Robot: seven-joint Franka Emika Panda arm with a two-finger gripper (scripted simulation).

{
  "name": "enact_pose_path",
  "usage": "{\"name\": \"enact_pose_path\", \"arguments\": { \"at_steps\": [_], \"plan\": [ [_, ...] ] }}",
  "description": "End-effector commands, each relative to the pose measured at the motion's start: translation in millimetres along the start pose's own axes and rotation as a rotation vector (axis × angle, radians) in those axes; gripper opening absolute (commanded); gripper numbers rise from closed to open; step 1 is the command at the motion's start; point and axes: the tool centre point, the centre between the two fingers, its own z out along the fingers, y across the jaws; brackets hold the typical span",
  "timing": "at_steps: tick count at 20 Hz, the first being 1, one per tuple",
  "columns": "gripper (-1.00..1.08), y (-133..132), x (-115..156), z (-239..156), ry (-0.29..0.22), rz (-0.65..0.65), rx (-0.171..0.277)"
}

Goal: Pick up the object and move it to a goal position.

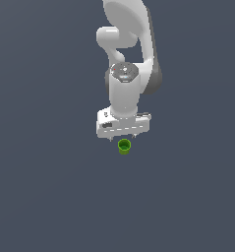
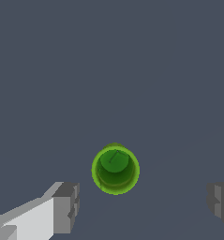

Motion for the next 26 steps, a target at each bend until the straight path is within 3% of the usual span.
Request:
{"name": "enact_pose_path", "arguments": {
  "at_steps": [1,26],
  "plan": [
    [1.00,-0.5,-1.1,4.3,-0.002,-0.050,-0.002],
    [1.00,-12.3,-17.2,58.4,-0.028,-0.736,-0.001]
  ]
}}
